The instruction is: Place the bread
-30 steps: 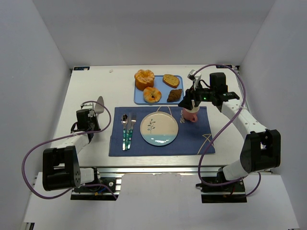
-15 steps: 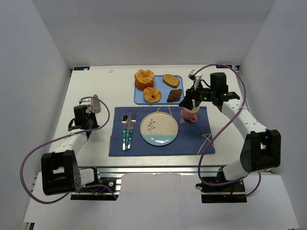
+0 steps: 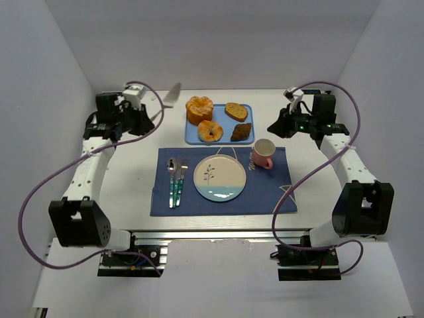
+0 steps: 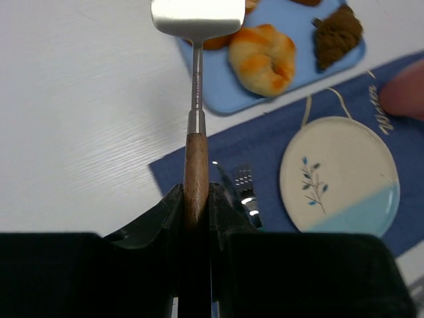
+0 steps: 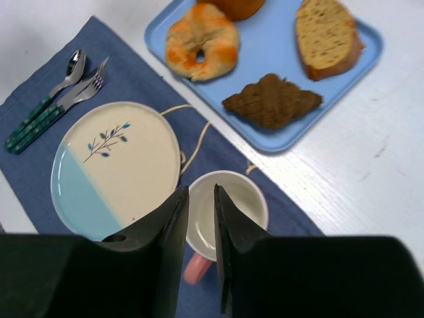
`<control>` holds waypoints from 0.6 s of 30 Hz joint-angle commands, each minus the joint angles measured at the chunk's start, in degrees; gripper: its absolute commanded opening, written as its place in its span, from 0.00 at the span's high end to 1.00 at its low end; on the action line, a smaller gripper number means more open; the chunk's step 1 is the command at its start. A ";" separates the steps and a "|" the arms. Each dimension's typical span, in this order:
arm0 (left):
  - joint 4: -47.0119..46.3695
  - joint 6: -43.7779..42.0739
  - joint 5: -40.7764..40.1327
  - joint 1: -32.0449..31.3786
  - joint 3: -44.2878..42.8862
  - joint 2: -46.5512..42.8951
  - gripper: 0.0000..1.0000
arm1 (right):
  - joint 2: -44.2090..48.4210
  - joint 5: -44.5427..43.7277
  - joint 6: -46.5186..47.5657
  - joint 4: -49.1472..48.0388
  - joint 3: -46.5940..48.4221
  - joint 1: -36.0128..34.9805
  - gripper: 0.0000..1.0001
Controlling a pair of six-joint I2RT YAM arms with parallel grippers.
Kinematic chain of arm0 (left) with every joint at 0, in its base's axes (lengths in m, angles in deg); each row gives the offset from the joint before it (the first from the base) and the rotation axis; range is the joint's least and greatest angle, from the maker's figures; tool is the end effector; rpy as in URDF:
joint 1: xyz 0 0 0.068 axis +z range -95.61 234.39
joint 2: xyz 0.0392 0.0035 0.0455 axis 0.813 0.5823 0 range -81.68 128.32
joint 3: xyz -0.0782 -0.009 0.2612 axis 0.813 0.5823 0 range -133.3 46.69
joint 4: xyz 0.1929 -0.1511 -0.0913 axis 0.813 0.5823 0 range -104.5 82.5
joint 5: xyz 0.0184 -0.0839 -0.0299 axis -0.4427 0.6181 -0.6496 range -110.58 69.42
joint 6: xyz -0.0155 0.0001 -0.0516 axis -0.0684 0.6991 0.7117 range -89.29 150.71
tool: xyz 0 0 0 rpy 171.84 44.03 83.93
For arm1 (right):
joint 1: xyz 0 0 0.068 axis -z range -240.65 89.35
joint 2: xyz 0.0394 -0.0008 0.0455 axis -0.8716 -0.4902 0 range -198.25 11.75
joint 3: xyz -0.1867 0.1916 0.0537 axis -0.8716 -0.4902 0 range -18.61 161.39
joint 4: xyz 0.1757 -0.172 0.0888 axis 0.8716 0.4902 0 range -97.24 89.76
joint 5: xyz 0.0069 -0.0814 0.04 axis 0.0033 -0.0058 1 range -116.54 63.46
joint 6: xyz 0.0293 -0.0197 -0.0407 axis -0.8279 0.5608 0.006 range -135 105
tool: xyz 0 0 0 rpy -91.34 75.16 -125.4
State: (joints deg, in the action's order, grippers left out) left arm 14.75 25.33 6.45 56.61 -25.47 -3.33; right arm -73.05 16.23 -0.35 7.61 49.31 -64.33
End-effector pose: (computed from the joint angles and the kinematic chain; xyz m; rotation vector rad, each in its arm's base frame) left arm 0.3033 -0.0044 0.3442 0.3224 2.1204 -0.4377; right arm 0.3308 0.0456 0.3100 -0.7433 1.8885 0.6673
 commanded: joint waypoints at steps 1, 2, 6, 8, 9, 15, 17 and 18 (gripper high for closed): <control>6.95 -3.75 3.57 -6.07 -5.52 4.35 1.00 | 0.16 1.44 -1.65 -2.37 3.88 2.18 0.74; 7.91 -5.32 2.08 -7.65 -8.75 5.66 1.00 | 0.07 1.36 -1.91 -2.63 3.97 2.62 0.74; 13.27 -8.14 -5.57 -15.57 -18.26 13.75 1.00 | 0.16 1.45 -3.05 -3.95 4.06 4.81 0.74; 16.44 -9.72 -10.75 -17.85 -21.78 18.41 1.00 | 0.33 1.80 -3.32 -4.22 3.97 5.88 0.74; 17.93 -10.34 -12.42 -20.04 -24.67 19.73 1.00 | 0.42 1.88 -3.40 -4.30 3.71 6.23 0.73; 21.36 -11.22 -20.43 -25.85 -32.33 27.73 1.00 | 0.60 2.76 -4.20 -4.74 2.57 7.90 0.73; 21.63 -10.18 -21.83 -27.52 -34.53 29.83 1.00 | 0.60 3.03 -4.46 -4.74 2.31 8.08 0.73; 22.07 -9.65 -22.01 -28.05 -35.41 30.63 1.00 | 0.59 3.11 -4.55 -4.92 2.22 8.08 0.73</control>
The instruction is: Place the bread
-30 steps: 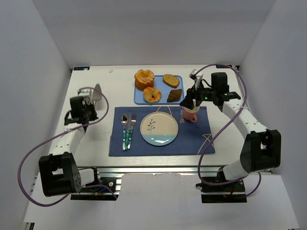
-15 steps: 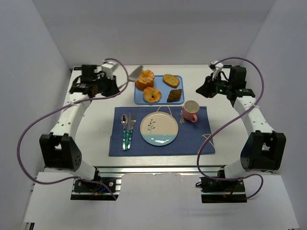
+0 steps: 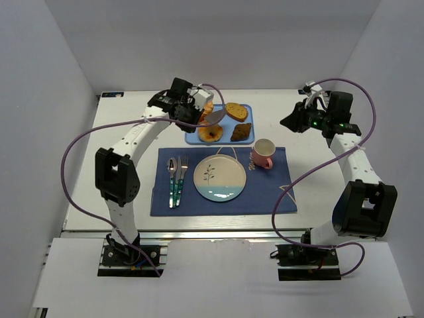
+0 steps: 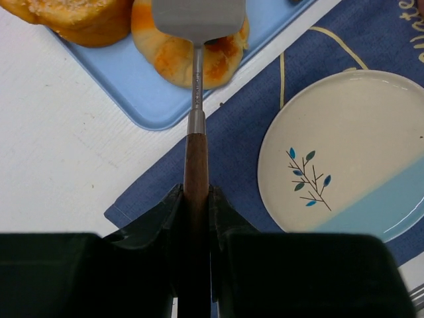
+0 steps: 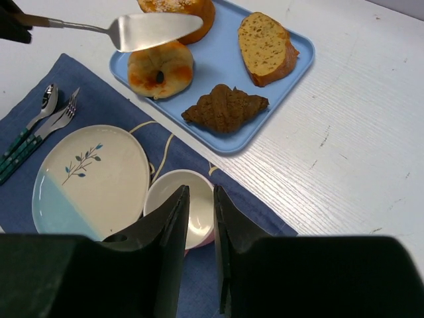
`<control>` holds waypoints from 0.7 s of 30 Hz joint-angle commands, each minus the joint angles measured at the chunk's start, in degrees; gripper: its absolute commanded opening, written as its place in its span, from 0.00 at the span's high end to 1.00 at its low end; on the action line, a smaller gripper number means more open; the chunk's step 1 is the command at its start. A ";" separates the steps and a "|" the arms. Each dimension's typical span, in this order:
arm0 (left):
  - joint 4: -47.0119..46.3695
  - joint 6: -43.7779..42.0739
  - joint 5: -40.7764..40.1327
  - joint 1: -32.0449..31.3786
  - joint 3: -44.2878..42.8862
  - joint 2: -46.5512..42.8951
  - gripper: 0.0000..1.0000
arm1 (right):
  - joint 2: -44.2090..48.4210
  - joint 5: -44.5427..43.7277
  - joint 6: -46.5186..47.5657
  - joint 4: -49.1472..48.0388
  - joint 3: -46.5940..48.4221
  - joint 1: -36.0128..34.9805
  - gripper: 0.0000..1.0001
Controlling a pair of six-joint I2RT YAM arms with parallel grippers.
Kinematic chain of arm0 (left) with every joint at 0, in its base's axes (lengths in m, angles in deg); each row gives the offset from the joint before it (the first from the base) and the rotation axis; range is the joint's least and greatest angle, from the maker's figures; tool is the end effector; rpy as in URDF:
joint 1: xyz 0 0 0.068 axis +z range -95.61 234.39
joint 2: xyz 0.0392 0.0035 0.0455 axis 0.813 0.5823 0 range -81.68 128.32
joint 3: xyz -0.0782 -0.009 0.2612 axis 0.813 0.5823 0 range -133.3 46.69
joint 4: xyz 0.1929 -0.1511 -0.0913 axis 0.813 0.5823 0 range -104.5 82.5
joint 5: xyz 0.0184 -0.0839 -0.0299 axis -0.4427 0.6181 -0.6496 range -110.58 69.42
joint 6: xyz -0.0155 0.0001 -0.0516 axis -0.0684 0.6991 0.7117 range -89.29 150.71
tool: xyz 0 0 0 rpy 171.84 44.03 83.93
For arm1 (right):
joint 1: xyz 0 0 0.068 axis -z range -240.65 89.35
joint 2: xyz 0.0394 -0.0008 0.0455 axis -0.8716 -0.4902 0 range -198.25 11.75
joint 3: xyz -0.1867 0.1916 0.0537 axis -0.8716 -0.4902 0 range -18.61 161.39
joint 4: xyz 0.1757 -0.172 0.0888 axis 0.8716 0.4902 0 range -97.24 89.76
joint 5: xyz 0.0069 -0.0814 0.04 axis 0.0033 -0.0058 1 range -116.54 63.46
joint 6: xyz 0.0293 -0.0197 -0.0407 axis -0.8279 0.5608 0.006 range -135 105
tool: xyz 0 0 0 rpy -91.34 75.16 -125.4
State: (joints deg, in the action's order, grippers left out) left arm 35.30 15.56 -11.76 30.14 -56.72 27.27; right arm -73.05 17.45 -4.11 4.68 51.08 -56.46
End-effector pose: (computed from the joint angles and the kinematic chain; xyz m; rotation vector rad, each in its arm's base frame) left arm 0.3785 -0.1765 0.3096 0.9133 2.3695 -0.2580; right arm 0.3378 0.0001 0.3252 -0.5786 1.8635 0.6063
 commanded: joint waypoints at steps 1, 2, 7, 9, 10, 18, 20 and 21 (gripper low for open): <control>2.05 0.74 -4.51 -2.11 -6.25 1.00 1.00 | 0.59 1.98 -0.96 -2.08 0.36 0.21 0.73; 2.32 1.09 -6.34 -3.51 -7.05 2.57 1.00 | 0.51 2.24 -1.14 -2.08 0.27 0.21 0.72; 3.63 2.76 -11.19 -6.51 -11.62 7.06 1.00 | 0.07 2.95 -1.93 -2.52 0.01 0.30 0.72; 5.29 4.60 -12.85 -7.21 -15.05 9.78 1.00 | -0.02 3.21 -2.28 -2.69 -0.43 0.30 0.72; 5.83 5.13 -13.38 -7.48 -16.28 10.58 1.00 | 0.15 3.38 -2.37 -2.96 -0.69 0.30 0.72; 9.17 8.48 -19.45 -9.67 -23.93 15.86 1.00 | 0.24 4.26 -3.69 -4.45 -2.80 0.65 0.70; 10.05 8.83 -20.33 -9.94 -24.64 16.65 1.00 | 0.07 4.61 -3.86 -4.89 -2.98 0.74 0.70; 10.23 9.00 -20.33 -9.94 -24.81 16.82 1.00 | 0.07 4.70 -3.95 -4.98 -3.07 0.91 0.70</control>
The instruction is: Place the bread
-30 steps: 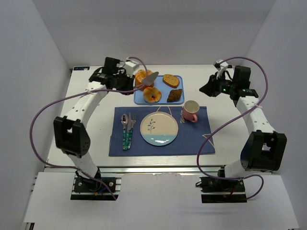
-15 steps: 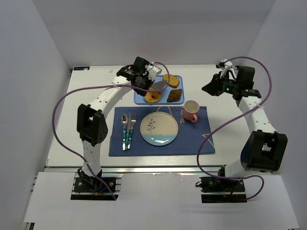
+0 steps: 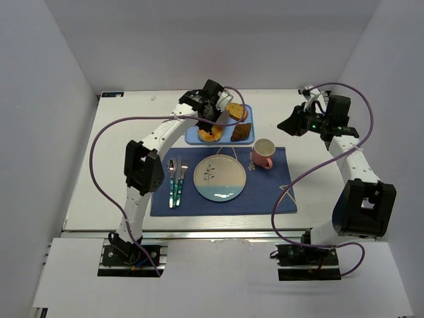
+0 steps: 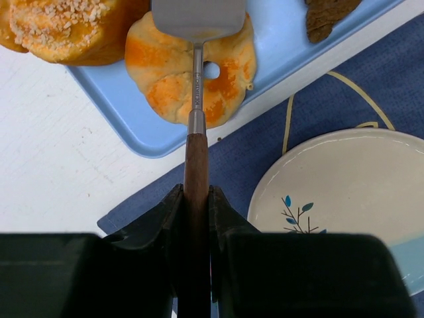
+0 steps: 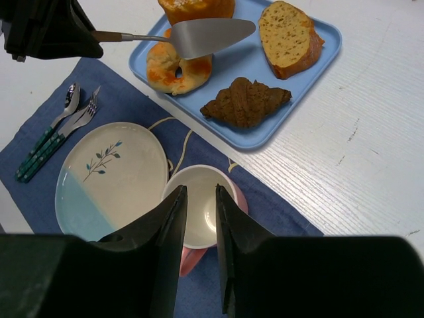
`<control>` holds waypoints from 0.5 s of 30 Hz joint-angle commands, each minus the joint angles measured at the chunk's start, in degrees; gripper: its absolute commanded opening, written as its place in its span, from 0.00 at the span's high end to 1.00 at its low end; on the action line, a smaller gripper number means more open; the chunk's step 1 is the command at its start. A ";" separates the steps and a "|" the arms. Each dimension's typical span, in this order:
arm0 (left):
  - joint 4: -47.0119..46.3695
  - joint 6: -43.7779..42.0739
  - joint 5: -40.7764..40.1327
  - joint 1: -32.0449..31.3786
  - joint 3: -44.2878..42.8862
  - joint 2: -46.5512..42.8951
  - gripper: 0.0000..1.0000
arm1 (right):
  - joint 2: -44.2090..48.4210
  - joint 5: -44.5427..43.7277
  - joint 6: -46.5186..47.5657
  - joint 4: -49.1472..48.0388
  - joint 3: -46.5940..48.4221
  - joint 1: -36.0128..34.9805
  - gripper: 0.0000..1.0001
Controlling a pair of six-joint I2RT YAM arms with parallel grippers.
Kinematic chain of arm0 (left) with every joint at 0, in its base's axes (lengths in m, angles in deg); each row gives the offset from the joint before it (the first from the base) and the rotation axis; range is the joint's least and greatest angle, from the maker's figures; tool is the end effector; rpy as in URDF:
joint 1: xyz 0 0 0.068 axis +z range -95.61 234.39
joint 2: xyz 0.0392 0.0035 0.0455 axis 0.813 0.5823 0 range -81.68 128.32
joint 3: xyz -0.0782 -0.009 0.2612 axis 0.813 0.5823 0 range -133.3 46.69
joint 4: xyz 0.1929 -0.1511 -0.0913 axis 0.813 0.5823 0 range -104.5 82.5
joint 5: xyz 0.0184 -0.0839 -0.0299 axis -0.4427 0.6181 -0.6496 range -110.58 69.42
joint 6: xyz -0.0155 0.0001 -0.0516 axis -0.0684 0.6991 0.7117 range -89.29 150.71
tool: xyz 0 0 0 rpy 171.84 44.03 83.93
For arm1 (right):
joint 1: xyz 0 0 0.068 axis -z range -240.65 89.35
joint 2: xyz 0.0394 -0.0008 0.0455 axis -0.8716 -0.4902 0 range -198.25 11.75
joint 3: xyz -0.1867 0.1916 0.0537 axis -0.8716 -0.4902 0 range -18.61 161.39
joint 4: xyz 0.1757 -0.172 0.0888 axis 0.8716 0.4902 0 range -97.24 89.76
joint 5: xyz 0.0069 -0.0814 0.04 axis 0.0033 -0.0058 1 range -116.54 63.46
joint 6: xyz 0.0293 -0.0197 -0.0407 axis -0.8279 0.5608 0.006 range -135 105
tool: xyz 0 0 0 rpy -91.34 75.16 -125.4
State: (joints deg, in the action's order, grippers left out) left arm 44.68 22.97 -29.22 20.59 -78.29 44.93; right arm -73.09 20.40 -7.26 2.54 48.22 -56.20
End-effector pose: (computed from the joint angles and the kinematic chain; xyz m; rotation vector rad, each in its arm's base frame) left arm 0.3997 -0.2611 0.2832 0.8783 2.4605 0.0389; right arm 0.3357 0.0000 0.3119 -0.5503 1.8782 0.6961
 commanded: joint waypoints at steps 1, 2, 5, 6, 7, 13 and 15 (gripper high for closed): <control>1.03 1.94 -2.78 -0.39 -3.42 -0.57 1.00 | 0.02 1.93 -0.98 -2.92 -0.21 0.65 0.70; 1.55 2.12 -2.52 -0.39 -3.59 -0.40 1.00 | 0.02 2.10 -1.07 -3.01 -0.29 0.74 0.70; 2.43 2.82 -1.38 -0.48 -4.21 0.30 1.00 | -0.06 2.54 -1.51 -3.63 -0.47 0.91 0.70; 2.61 3.00 -1.03 -0.48 -4.47 0.57 1.00 | -0.15 2.63 -1.68 -3.98 -0.56 0.91 0.70; 2.70 3.26 -0.68 -0.48 -4.91 0.83 1.00 | -0.24 2.81 -1.86 -4.15 -0.73 0.91 0.70; 3.58 4.58 1.08 -1.00 -7.46 3.56 1.00 | -0.24 3.69 -2.83 -5.21 -1.70 1.00 0.69; 3.84 4.76 1.26 -1.00 -8.86 4.35 1.00 | -0.07 3.86 -2.65 -5.21 -1.96 1.00 0.69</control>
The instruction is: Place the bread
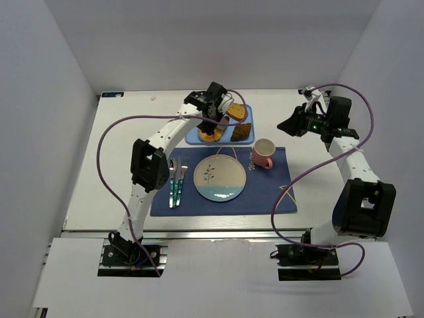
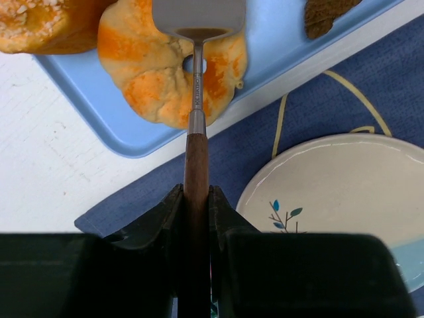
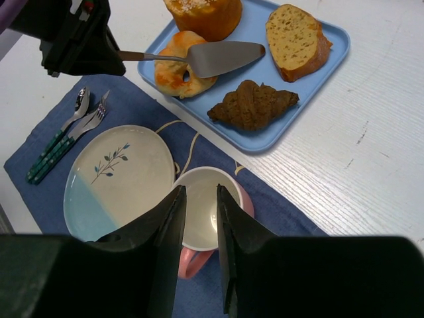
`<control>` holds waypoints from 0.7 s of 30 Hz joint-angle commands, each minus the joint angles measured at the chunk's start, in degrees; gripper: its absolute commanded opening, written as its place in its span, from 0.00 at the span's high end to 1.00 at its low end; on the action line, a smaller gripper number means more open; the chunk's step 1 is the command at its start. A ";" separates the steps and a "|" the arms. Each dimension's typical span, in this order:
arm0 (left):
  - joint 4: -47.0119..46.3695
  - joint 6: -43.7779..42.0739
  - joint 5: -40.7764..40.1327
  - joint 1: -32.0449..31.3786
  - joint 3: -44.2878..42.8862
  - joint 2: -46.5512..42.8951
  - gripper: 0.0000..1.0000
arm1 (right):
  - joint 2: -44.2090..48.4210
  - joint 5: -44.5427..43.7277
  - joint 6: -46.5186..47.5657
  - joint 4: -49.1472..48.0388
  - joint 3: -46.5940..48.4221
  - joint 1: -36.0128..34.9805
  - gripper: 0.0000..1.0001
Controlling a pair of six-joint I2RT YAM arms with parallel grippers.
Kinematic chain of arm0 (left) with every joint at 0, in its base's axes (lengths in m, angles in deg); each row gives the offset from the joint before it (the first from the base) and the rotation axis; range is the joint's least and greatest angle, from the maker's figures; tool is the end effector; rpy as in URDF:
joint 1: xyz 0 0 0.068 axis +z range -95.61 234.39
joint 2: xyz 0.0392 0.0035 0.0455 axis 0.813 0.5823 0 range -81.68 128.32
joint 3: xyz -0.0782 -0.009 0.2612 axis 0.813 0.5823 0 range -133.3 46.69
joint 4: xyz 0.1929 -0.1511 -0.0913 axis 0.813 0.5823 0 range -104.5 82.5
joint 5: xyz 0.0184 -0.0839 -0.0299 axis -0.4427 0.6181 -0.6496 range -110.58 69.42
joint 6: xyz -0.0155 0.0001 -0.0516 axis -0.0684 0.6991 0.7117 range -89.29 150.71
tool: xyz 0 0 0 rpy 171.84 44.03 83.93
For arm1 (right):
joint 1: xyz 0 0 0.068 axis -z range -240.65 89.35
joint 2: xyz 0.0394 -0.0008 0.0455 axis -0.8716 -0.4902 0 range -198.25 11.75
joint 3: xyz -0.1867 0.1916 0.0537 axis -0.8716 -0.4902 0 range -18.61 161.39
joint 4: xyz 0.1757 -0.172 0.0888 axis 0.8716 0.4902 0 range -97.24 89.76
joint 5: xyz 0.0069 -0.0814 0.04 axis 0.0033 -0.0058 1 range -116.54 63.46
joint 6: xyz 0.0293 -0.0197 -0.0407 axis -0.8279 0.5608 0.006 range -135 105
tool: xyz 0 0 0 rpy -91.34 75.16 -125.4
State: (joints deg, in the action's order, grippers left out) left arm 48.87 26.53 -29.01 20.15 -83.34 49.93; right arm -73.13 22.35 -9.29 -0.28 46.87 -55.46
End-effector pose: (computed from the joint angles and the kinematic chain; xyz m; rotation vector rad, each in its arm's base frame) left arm 0.4065 -0.2704 0.2653 0.8410 2.5470 0.0364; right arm 0.3357 -0.0035 0.3084 -0.5337 1.8592 0.7327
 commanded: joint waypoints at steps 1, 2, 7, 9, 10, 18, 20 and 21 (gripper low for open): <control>-0.27 1.37 1.13 -0.57 -4.25 -0.05 1.00 | -0.11 2.00 -0.70 -2.39 -0.70 0.26 0.69; -0.36 1.46 1.22 -0.57 -4.69 0.22 1.00 | -0.11 2.09 -0.62 -2.39 -0.78 0.26 0.68; -0.36 1.81 1.92 -0.57 -5.31 1.19 1.00 | -0.02 2.36 -0.62 -2.39 -0.87 0.35 0.68; -0.27 1.81 2.01 -0.57 -5.31 1.28 1.00 | -0.02 2.62 -0.88 -2.57 -0.87 0.35 0.68; -0.18 1.90 2.10 -0.57 -5.31 1.37 1.00 | -0.11 2.62 -1.14 -2.74 -0.96 0.35 0.67; 1.31 2.52 2.98 -0.57 -5.75 1.37 1.00 | -0.20 3.24 -2.02 -3.53 -1.14 0.35 0.67; 1.58 2.69 3.24 -0.57 -5.23 1.28 1.00 | -0.37 3.32 -2.29 -3.80 -1.14 0.35 0.67; 1.84 2.78 3.33 -0.57 -5.14 1.11 1.00 | -0.37 3.41 -2.37 -3.80 -1.22 0.35 0.67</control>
State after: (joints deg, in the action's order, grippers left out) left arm 50.38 28.63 -26.91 19.93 -86.47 52.16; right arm -73.16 24.27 -10.73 -1.53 46.08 -55.46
